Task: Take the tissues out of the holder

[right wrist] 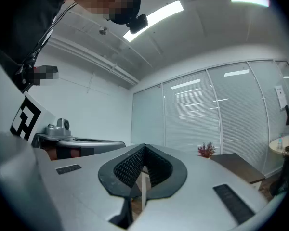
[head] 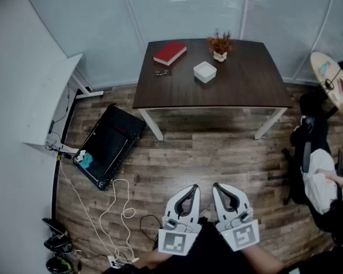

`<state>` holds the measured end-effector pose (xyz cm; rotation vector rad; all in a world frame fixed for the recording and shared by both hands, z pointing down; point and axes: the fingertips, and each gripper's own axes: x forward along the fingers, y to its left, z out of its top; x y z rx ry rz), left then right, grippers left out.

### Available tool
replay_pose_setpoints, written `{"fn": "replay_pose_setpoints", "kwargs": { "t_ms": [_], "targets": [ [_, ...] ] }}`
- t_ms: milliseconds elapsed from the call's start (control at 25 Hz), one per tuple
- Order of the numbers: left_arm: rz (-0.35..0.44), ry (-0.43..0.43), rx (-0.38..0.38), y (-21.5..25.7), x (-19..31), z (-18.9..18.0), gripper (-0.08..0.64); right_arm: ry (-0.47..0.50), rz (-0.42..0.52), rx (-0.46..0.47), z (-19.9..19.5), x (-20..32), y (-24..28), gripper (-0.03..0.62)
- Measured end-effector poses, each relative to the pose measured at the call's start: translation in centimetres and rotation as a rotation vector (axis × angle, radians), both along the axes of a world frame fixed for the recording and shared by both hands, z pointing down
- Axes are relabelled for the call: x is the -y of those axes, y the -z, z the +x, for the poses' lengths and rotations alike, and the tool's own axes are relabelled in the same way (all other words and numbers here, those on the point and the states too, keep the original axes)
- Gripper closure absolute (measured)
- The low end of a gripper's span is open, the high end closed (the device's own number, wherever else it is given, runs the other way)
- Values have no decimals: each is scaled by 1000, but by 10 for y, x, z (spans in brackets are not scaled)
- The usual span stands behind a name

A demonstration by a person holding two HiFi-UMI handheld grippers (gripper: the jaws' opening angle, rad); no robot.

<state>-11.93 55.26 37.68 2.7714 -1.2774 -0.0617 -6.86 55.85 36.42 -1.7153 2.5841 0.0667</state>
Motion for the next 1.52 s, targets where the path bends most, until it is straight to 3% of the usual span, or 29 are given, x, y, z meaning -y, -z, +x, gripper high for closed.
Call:
{"fn": "replay_pose_setpoints", "kwargs": {
  "t_ms": [280, 520, 680, 800, 1120, 1240, 1520],
  "targets": [
    [-11, 1, 7, -4, -14, 8, 565, -34, -2, 16, 19, -14, -5, 584],
    [6, 101, -34, -9, -15, -3, 564, -67, -16, 46, 50, -31, -17, 584],
    [9, 138, -17, -17, -9, -12, 565, -106, -53, 79, 70, -34, -32, 584],
    [-5, 153, -49, -14, -1, -8, 565, -117, -44, 64, 78, -34, -30, 584],
    [-22, 74, -66, -23, 40, 29, 565, -129, -51, 56, 100, 2, -40, 584],
    [-6, 0, -43, -32, 64, 54, 565, -162, -62, 30, 120, 26, -49, 584],
    [-4, -114, -10, -48, 168, 95, 565, -220, -120, 3, 145, 134, -63, 584]
  ]
}}
